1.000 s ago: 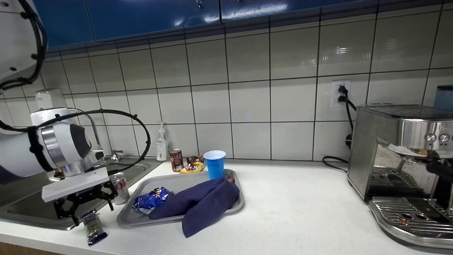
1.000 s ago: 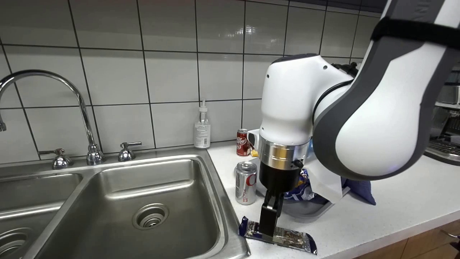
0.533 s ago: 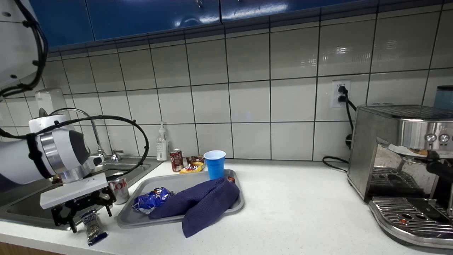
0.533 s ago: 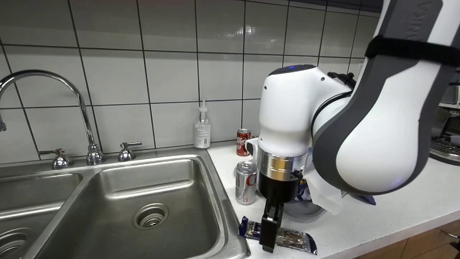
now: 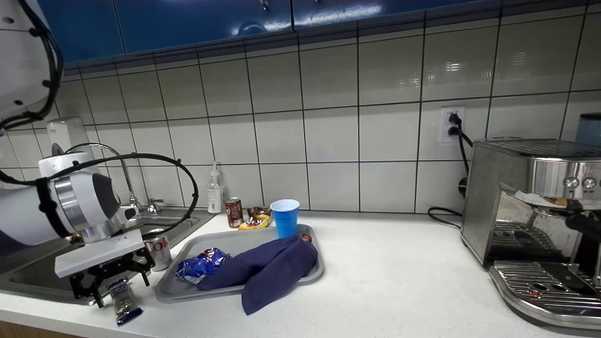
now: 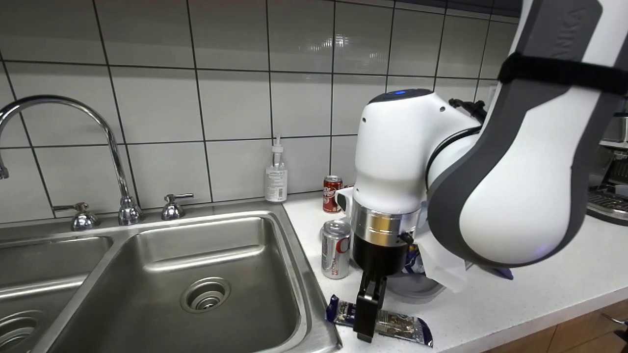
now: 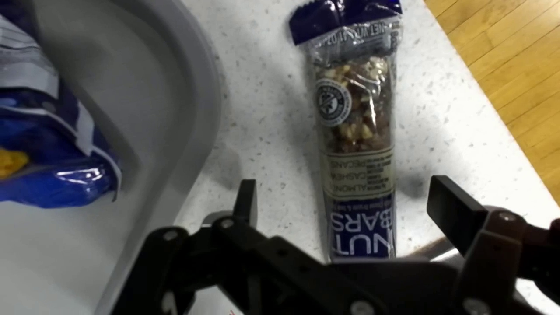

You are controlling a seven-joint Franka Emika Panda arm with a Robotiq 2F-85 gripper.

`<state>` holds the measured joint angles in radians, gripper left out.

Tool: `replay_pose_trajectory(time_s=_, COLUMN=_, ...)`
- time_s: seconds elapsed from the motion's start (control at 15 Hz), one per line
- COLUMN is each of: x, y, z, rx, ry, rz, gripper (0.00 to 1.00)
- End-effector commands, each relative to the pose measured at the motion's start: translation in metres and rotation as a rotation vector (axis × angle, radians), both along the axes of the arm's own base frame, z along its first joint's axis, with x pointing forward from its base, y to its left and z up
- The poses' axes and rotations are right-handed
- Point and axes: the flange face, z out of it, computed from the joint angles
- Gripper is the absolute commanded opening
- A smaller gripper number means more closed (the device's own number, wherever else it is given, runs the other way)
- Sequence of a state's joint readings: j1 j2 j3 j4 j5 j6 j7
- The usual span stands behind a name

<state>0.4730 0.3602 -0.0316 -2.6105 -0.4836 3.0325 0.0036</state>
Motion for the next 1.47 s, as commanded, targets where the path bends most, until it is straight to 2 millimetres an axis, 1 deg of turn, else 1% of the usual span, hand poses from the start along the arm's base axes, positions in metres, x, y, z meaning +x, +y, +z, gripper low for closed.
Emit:
replay_pose_trajectory(time_s=0.0, x=0.000, y=-0.002, z=0.006, rx=0.014, ry=-0.019, rz=-0.005, gripper=1.00)
replay_pose_trajectory(time_s=1.4, x=-0.006, y=-0.008, z=0.019, rx=0.030, ry=-0.036, rz=0.006, gripper=1.00)
